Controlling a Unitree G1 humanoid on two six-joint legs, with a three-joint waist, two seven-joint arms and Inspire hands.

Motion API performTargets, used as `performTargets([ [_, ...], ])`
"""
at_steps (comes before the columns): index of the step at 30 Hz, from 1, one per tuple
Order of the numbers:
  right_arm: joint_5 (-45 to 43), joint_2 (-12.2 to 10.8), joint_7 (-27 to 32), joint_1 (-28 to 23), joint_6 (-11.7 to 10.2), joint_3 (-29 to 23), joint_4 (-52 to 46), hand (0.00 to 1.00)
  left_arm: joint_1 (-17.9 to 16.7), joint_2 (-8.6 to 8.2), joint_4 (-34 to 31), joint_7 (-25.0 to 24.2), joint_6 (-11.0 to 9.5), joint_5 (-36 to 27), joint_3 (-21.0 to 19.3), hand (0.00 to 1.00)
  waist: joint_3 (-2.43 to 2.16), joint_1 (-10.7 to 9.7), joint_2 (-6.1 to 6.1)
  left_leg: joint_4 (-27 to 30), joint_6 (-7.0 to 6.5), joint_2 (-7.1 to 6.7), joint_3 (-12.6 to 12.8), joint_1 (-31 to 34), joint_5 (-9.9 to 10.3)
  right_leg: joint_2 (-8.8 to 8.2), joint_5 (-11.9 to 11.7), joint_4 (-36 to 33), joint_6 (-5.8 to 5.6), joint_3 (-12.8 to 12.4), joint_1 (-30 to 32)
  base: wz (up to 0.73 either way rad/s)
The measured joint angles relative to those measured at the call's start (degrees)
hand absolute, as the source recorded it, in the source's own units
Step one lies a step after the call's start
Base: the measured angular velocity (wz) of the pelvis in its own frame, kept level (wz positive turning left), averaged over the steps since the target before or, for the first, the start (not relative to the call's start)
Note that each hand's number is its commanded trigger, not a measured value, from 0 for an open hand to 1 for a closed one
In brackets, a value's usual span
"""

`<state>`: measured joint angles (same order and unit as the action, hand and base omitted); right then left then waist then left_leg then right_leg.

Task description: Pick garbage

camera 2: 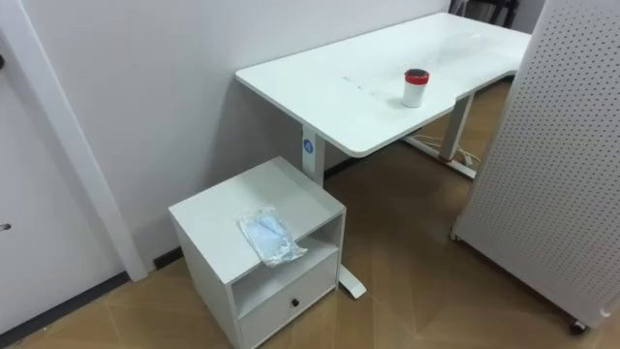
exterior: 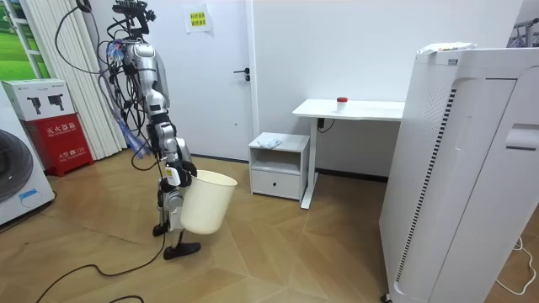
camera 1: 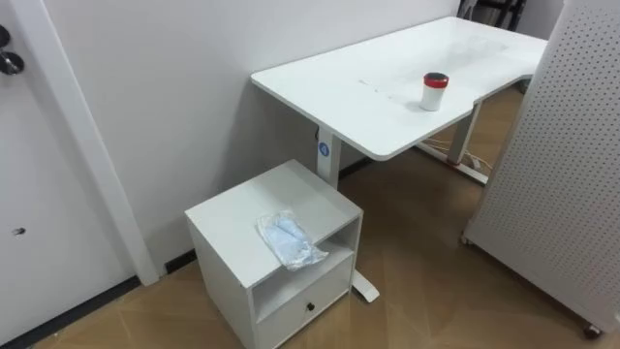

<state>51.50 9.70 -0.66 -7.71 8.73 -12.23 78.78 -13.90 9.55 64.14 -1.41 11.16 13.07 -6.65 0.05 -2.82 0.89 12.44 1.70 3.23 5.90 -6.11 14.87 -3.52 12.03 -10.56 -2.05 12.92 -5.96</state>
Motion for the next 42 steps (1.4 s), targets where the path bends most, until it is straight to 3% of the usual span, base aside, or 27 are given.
performTargets([
  [10,-0.1,0.0,-0.3,0.4,-1.6,2.6,0.1,1.00,0.9,-0.01,0.2,0.9,-1.5,0.0,1.4,0.00,0.10,0.0,-0.15,-0.2,0.00,0.02,0.1,0.5,0.0,0.08,0.0,0.0,0.00,-0.2,0.4,-0.01],
  [21,0.0,0.1,-0.4,0.8,-1.3,2.7,0.1,1.00,0.2,0.07,0.6,-0.6,-0.9,0.1,1.3,0.00,0.15,0.6,-0.02,1.4,0.01,0.35,0.3,1.7,0.0,0.01,0.1,-2.1,0.19,-0.5,2.1,-0.01],
  [24,0.0,0.0,-0.8,1.1,-1.1,3.2,0.0,1.00,0.5,0.22,0.7,-0.3,-0.7,0.1,1.2,0.00,0.41,0.7,0.53,4.4,0.40,1.09,0.5,3.3,1.2,0.06,1.6,-5.8,0.87,-0.5,4.1,-0.03],
  [27,-0.6,0.2,-1.5,1.5,-1.1,3.2,0.2,1.00,1.2,0.85,1.9,-0.3,-0.8,0.4,1.0,0.00,0.63,1.2,0.85,12.5,1.60,3.15,0.4,6.6,5.3,0.75,6.2,-13.4,2.36,-0.9,7.2,-0.08],
  [28,-1.3,0.4,-1.6,1.5,-1.2,3.2,0.5,1.00,1.6,0.96,2.4,-0.3,-0.8,0.3,0.7,0.00,0.53,1.5,0.77,16.8,2.49,4.33,0.4,8.0,6.6,1.61,8.3,-16.0,3.48,-1.7,8.3,-0.10],
  [29,-2.1,0.5,-2.0,1.4,-1.4,3.3,0.7,1.00,1.6,0.98,2.4,-0.3,-0.7,0.0,0.6,0.00,0.52,1.6,0.86,21.8,2.65,5.39,0.4,10.2,6.6,2.07,9.3,-17.5,4.17,-2.5,8.9,-0.10],
  [30,-2.0,0.7,-2.1,1.2,-1.5,3.6,0.8,1.00,1.6,0.90,2.3,-0.4,-0.7,0.0,0.7,0.00,0.54,1.5,0.87,24.4,2.58,5.93,0.3,11.3,6.2,2.38,9.6,-18.1,4.64,-2.7,9.1,-0.09],
  [31,-2.0,1.2,-2.1,1.6,-1.6,4.4,1.1,1.00,1.3,0.60,2.2,-0.4,-0.6,0.0,0.9,0.00,0.67,1.6,1.08,29.1,1.63,6.73,0.0,13.6,4.9,3.00,9.9,-18.4,5.27,-3.0,8.7,-0.09],
  [32,-2.0,1.4,-2.1,1.5,-1.6,4.7,1.1,1.00,0.9,0.56,2.2,-0.6,-0.4,0.0,1.3,0.00,0.60,1.5,1.25,33.5,0.61,6.69,-1.0,16.3,2.3,3.35,10.1,-18.5,6.12,-3.8,8.1,0.00],
  [33,-2.0,1.5,-1.9,1.3,-1.6,4.8,1.1,1.00,0.9,0.55,2.2,-0.7,-0.1,0.0,1.3,0.00,0.55,1.0,1.60,34.5,0.46,5.62,-2.0,17.8,1.9,3.46,10.3,-18.5,6.58,-4.7,8.0,0.31],
  [35,-1.5,2.2,-0.9,0.7,-1.1,5.6,1.4,1.00,1.1,0.39,2.2,-1.0,0.0,0.1,2.4,0.00,0.41,0.4,2.20,30.0,-0.28,0.53,-0.6,23.6,2.3,3.45,10.7,-18.0,7.45,-7.7,7.7,0.38],
  [36,-1.4,2.3,-0.6,0.7,-1.2,5.9,1.4,1.00,1.0,0.35,2.1,-1.0,-0.2,0.1,2.4,0.00,0.36,0.9,2.37,27.8,-0.43,-0.58,0.2,24.8,2.1,3.43,10.8,-17.9,7.53,-8.5,7.6,-0.16],
  [37,-1.3,2.5,-0.1,0.9,-1.2,6.5,1.4,1.00,0.5,0.34,2.1,-1.0,-0.2,0.0,2.3,0.00,0.44,2.0,2.03,21.4,-0.25,-1.93,1.3,26.5,0.3,3.43,10.8,-17.2,7.53,-9.2,7.0,-0.48],
  [38,-1.6,2.5,0.2,0.9,-1.3,6.5,1.3,1.00,-0.3,0.37,2.2,-0.6,-0.2,0.0,2.2,0.00,0.49,2.4,1.53,14.3,-0.40,-2.37,1.5,27.7,-3.4,3.51,10.9,-16.4,7.60,-9.2,6.2,-0.49],
  [39,-1.7,2.3,0.3,0.9,-1.3,6.5,1.2,1.00,-0.6,0.45,2.3,-0.5,-0.2,-0.1,2.2,0.00,0.49,2.5,1.53,12.0,-0.77,-2.54,1.5,28.1,-5.8,3.58,11.3,-16.0,7.61,-9.5,5.5,-0.34],
  [41,-1.8,2.1,0.2,0.4,-1.2,6.6,0.8,1.00,-1.0,0.32,2.3,-0.4,-0.7,-0.1,2.2,0.00,0.53,2.3,1.49,6.4,-1.89,-2.85,1.7,27.9,-13.7,3.39,12.6,-14.4,6.38,-10.7,2.9,-0.19],
  [42,-1.9,2.1,0.1,0.4,-1.2,6.7,0.6,1.00,-0.9,0.25,2.3,-0.4,-1.1,-0.1,2.3,0.00,0.32,2.3,1.61,6.3,-2.96,-3.07,1.9,27.5,-15.0,3.27,12.9,-13.9,5.95,-11.1,2.6,-0.25],
])
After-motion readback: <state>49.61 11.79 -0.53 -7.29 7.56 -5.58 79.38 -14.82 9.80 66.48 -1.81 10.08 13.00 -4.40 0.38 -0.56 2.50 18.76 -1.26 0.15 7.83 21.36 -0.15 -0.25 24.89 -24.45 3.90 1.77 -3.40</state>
